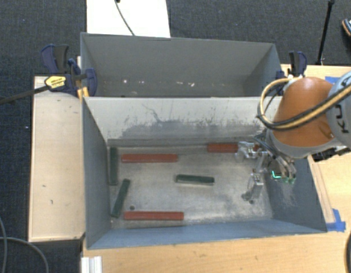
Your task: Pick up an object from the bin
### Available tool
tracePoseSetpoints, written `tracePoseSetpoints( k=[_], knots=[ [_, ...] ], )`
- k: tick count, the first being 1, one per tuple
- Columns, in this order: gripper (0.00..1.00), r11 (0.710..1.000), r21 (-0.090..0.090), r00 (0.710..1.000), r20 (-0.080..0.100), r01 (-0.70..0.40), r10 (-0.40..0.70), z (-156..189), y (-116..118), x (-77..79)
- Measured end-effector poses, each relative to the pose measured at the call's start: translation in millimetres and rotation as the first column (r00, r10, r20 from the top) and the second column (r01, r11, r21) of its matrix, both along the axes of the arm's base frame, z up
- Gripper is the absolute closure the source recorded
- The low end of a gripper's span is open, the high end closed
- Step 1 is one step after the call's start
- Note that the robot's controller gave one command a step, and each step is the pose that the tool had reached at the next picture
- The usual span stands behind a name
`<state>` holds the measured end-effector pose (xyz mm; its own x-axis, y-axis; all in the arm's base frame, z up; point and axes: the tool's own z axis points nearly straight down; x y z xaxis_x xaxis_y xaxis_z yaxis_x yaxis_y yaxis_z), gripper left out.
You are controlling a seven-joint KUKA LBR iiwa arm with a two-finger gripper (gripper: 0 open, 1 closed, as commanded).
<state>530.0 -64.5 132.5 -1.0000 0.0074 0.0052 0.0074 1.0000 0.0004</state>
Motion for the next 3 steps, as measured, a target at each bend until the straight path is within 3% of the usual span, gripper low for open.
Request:
tracePoseSetpoints(
  k=[1, 2, 3],
  knots=[
    [0.00, 1.000, 0.003, 1.000, 0.005, 0.002, -0.002, -65.5, 50.7, 36.7],
    [0.00, 0.978, 0.003, 0.978, 0.004, -0.211, 0.211, -62.2, 131.5, 16.4],
    [1.00, 0.978, 0.000, 0.978, 0.005, -0.210, 0.210, -62.0, 129.3, 16.8]
  ],
)
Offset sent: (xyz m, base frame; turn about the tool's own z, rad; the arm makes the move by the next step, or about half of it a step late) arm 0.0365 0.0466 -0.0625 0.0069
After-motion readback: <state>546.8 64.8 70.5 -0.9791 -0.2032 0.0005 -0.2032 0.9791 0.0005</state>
